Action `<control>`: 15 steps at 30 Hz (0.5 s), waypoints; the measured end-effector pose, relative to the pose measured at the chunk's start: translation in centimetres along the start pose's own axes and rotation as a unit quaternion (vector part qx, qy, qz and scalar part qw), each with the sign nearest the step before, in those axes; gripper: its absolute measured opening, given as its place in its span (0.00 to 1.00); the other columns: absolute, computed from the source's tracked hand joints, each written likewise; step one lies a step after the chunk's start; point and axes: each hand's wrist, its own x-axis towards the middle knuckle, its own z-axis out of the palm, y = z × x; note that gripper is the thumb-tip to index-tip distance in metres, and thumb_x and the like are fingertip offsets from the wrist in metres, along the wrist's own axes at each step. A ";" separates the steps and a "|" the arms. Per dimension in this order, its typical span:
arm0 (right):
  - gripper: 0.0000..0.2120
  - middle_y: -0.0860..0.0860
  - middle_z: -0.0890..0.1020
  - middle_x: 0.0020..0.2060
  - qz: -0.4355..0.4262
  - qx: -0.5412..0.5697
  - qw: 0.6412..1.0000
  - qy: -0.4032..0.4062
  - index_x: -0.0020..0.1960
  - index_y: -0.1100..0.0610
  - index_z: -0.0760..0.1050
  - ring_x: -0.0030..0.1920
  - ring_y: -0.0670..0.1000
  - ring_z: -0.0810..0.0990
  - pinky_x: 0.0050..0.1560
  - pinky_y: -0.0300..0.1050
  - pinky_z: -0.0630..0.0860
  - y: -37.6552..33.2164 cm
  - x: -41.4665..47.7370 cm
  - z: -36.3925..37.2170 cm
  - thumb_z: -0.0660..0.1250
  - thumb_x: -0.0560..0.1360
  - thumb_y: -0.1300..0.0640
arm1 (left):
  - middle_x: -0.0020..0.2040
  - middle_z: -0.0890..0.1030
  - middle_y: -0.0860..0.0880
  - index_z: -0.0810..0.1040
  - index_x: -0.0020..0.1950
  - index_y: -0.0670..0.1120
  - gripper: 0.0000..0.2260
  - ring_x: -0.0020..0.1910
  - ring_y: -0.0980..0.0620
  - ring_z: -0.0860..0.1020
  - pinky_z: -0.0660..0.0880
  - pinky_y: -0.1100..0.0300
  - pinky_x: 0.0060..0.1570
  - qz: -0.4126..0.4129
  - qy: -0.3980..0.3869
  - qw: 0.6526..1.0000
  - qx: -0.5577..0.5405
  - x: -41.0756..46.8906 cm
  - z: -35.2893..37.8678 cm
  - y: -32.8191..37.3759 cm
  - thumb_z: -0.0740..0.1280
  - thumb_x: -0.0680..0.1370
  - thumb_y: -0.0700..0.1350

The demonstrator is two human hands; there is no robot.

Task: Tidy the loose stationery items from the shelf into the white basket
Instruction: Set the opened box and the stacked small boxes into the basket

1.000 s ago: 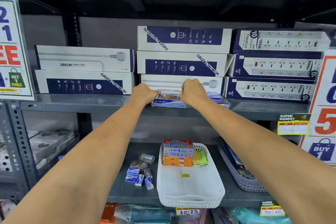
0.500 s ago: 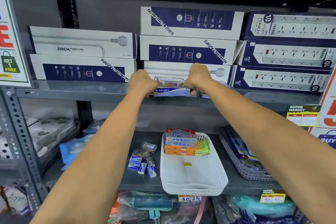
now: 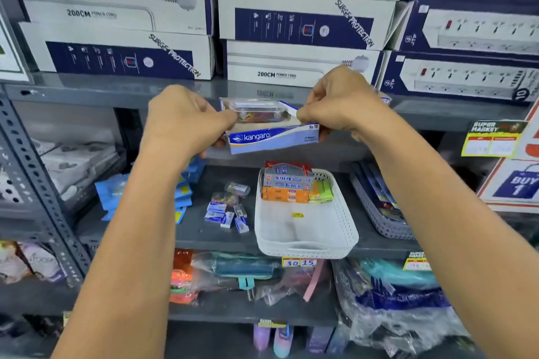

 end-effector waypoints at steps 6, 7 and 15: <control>0.01 0.51 0.78 0.22 -0.008 0.009 1.000 -0.009 0.34 0.61 0.81 0.20 0.46 0.75 0.27 0.38 0.78 3.2 -2.4 2.1 0.71 0.65 0.64 | 0.19 0.77 0.49 0.81 0.29 0.42 0.08 0.19 0.53 0.77 0.78 0.62 0.26 -0.012 -0.038 0.999 -0.015 -3.0 0.8 -2.2 0.71 0.68 0.41; 0.01 0.51 0.77 0.21 -0.004 0.014 1.000 -0.011 0.34 0.62 0.81 0.19 0.44 0.74 0.26 0.36 0.77 3.9 -2.5 2.6 0.70 0.64 0.64 | 0.20 0.78 0.47 0.81 0.28 0.42 0.08 0.21 0.50 0.79 0.80 0.58 0.31 -0.015 -0.044 0.999 -0.011 -3.2 1.3 -2.9 0.71 0.68 0.41; 0.06 0.57 0.82 0.25 0.086 -0.011 0.996 -0.026 0.34 0.65 0.76 0.21 0.50 0.80 0.31 0.44 0.81 10.7 -1.9 8.4 0.67 0.64 0.61 | 0.31 0.81 0.58 0.78 0.28 0.55 0.09 0.38 0.51 0.81 0.77 0.58 0.42 -0.056 -0.133 0.986 0.083 -3.3 8.4 -9.6 0.74 0.66 0.45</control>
